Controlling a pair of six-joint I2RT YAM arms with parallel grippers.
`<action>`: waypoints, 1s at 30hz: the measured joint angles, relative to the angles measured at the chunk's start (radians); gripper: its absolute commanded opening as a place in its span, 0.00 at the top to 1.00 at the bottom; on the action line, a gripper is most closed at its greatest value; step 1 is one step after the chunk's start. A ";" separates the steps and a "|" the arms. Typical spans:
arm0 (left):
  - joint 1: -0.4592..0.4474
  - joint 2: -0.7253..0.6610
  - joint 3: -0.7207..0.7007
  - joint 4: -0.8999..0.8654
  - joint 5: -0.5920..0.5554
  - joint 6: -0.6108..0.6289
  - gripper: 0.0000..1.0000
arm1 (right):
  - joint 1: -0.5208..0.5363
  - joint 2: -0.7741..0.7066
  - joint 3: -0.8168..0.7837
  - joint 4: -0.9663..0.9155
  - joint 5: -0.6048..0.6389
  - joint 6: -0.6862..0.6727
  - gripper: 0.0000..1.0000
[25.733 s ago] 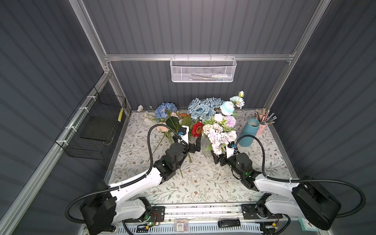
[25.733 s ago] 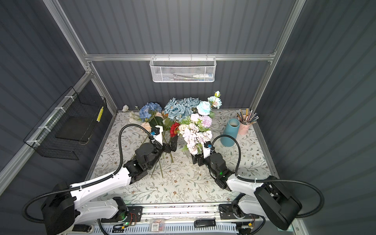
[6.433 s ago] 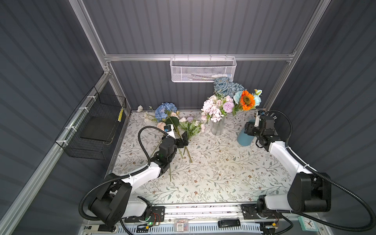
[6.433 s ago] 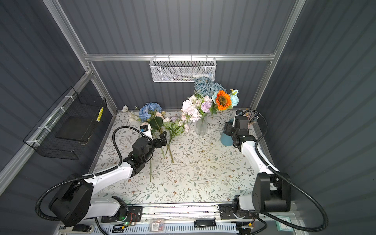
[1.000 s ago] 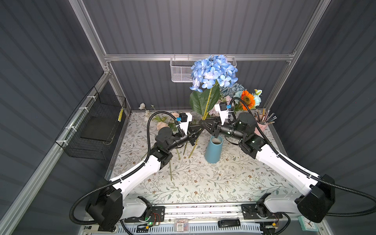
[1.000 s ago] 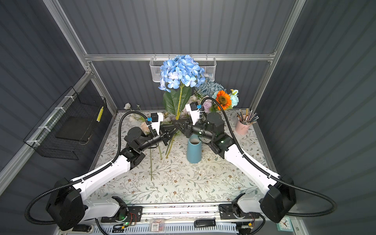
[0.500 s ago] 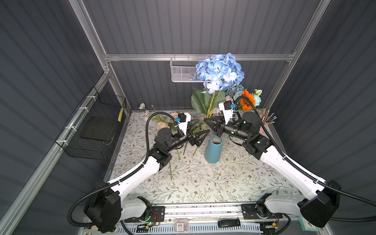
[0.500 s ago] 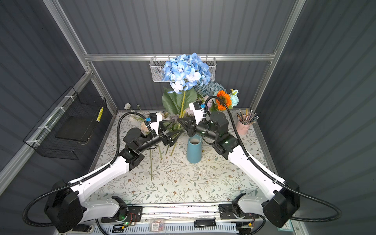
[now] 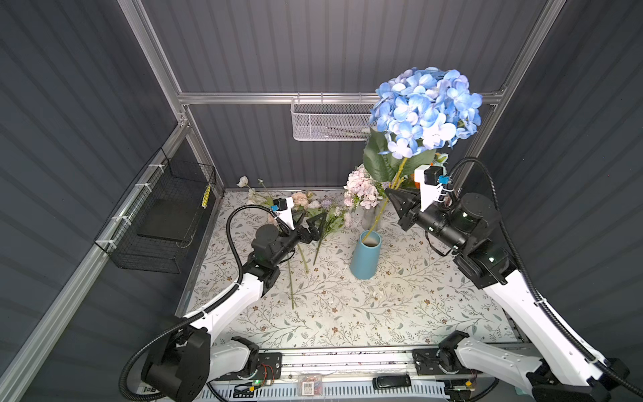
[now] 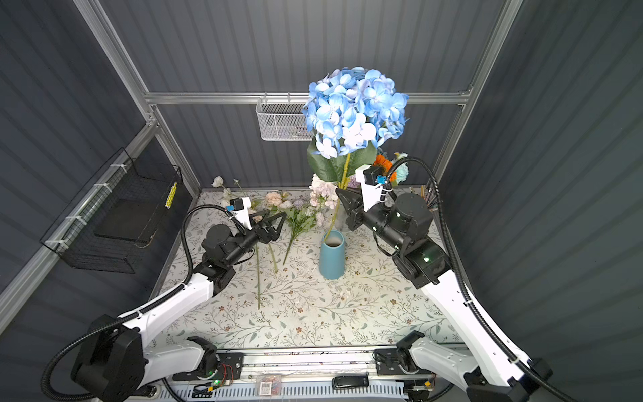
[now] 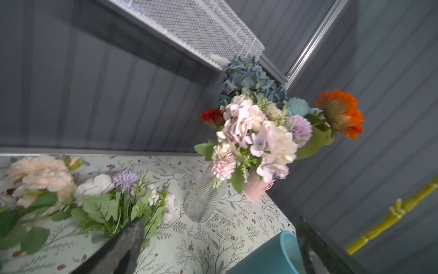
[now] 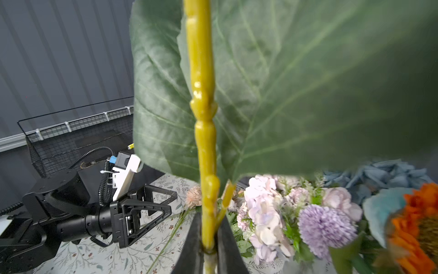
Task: Arrange flowers in a vase
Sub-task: Place the flower in the vase.
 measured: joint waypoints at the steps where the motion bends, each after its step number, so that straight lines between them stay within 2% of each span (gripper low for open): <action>1: 0.000 0.009 0.000 0.000 -0.002 -0.008 0.00 | 0.000 -0.003 0.000 -0.003 0.012 -0.007 1.00; 11: 0.000 0.024 -0.001 0.013 -0.016 -0.030 0.00 | -0.001 0.039 -0.061 0.003 0.062 -0.045 1.00; 26: 0.000 0.024 -0.001 0.005 -0.044 -0.029 0.00 | 0.022 0.185 -0.325 0.085 0.037 0.014 1.00; 30: 0.000 0.024 -0.001 -0.010 -0.060 -0.029 0.00 | 0.027 0.195 -0.345 0.098 0.044 0.028 0.95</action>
